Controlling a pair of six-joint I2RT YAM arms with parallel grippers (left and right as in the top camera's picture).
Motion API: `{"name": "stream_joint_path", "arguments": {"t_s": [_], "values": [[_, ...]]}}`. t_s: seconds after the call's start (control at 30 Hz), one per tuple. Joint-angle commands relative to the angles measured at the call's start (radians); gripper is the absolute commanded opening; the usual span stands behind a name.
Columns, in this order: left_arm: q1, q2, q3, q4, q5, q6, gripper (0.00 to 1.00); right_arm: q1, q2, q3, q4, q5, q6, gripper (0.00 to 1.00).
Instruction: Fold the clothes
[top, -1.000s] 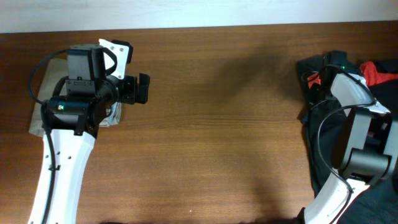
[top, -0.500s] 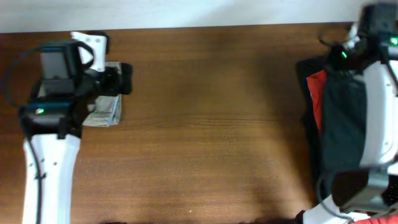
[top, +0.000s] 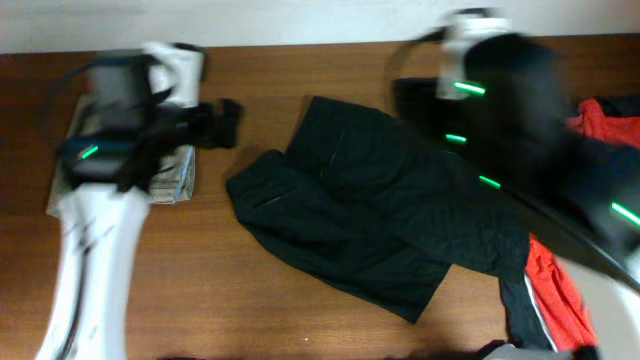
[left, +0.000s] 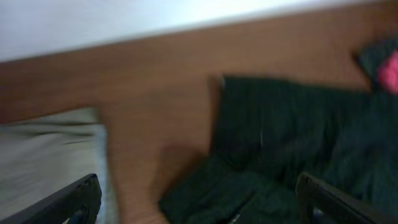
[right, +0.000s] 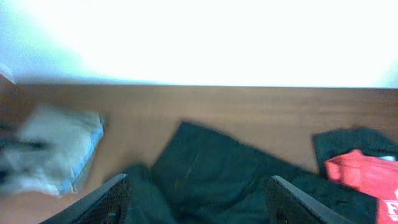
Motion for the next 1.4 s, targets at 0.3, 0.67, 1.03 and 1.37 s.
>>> {"name": "stream_joint_path", "arguments": {"t_s": [0.3, 0.67, 1.03, 1.37], "values": [[-0.020, 0.431, -0.154, -0.092, -0.167, 0.042, 0.69, -0.138, -0.101, 0.002, -0.199, 0.013, 0.066, 0.75], [0.014, 0.432, -0.472, -0.033, -0.226, -0.122, 0.00, -0.138, -0.100, 0.002, -0.203, 0.021, 0.065, 0.75], [0.058, 0.005, -0.365, 0.012, -0.008, -0.011, 0.67, -0.138, -0.100, 0.002, -0.199, 0.098, 0.066, 0.80], [-0.134, 0.713, -0.009, 0.527, 0.038, 0.263, 0.83, -0.137, -0.069, 0.002, -0.254, 0.045, 0.122, 0.80]]}}
